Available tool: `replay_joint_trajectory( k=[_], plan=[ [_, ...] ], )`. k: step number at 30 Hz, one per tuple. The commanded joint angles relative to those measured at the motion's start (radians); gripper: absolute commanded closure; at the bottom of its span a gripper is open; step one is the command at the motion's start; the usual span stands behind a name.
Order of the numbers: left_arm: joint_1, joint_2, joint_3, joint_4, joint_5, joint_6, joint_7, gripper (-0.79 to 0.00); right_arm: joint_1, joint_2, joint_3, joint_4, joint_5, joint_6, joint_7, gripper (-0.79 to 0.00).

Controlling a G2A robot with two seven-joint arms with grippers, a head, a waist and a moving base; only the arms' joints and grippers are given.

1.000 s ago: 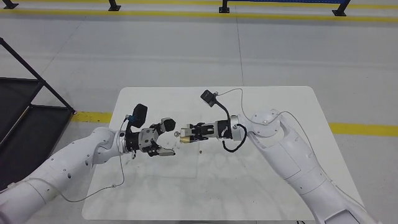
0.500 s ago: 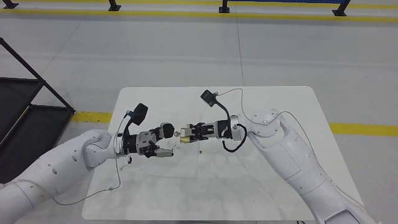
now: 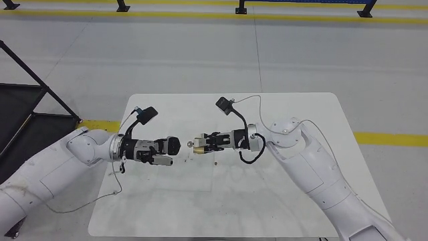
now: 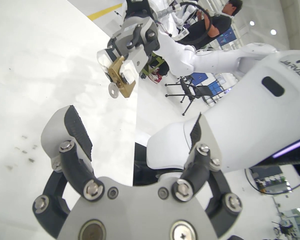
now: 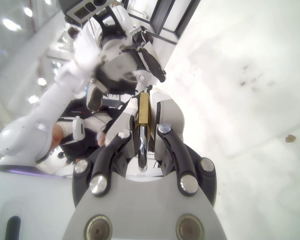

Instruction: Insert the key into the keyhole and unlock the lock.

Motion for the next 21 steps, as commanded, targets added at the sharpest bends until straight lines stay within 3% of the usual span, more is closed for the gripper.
replay_joint_trajectory(
  k=[1,7,11,21],
  plan=[
    [0.003,0.002,0.035,0.003,0.007,0.0,0.059,-0.785,0.0,0.0,0.0,0.0,0.0,0.0,0.0,0.0],
    [-0.045,0.006,0.12,-0.009,-0.129,0.052,0.007,-0.785,0.0,0.0,0.0,0.0,0.0,0.0,0.0,0.0],
    [-0.073,0.007,0.142,-0.016,-0.254,0.137,-0.078,-0.785,0.0,0.0,0.0,0.0,0.0,0.0,0.0,0.0],
    [-0.077,0.007,0.14,-0.013,-0.255,0.144,-0.084,-0.785,0.0,0.0,0.0,0.0,0.0,0.0,0.0,0.0]
  ],
)
